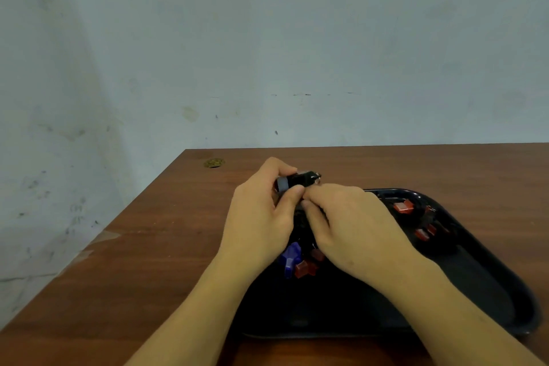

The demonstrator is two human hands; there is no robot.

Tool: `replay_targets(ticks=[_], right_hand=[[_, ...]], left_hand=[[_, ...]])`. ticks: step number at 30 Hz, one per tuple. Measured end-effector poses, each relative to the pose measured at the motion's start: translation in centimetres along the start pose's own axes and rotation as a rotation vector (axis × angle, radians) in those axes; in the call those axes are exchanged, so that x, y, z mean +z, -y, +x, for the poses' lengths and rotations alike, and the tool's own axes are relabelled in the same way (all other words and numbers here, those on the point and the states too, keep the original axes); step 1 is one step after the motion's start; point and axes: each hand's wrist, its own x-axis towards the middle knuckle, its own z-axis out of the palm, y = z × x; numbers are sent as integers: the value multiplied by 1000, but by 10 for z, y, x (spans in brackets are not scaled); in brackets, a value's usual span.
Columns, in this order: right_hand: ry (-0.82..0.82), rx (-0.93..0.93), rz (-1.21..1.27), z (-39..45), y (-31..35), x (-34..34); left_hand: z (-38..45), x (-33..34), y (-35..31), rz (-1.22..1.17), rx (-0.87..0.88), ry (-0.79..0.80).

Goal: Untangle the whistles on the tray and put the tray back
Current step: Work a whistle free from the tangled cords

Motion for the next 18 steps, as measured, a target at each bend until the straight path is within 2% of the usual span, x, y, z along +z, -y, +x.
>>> replay_targets(ticks=[2, 4, 7, 9, 11, 15, 18], right_hand=[[88, -45, -65, -2, 5, -10], [145, -63, -26, -1, 2, -20], [47, -38, 89, 6, -12, -31], [0, 38, 260, 10, -20, -35], [-25, 67, 455, 12, -22, -35], [-98, 66, 694, 13, -19, -35], [-55, 231, 966, 17, -22, -33]], left_hand=[[1, -2, 2, 108, 44, 52], [0, -3, 5, 111, 83, 141], [-4, -3, 7, 26, 144, 314], [-7, -2, 3, -95, 130, 367], [-8, -1, 1, -260, 75, 333], [-5, -1, 0, -517, -15, 300], [-6, -3, -6, -692, -38, 354]])
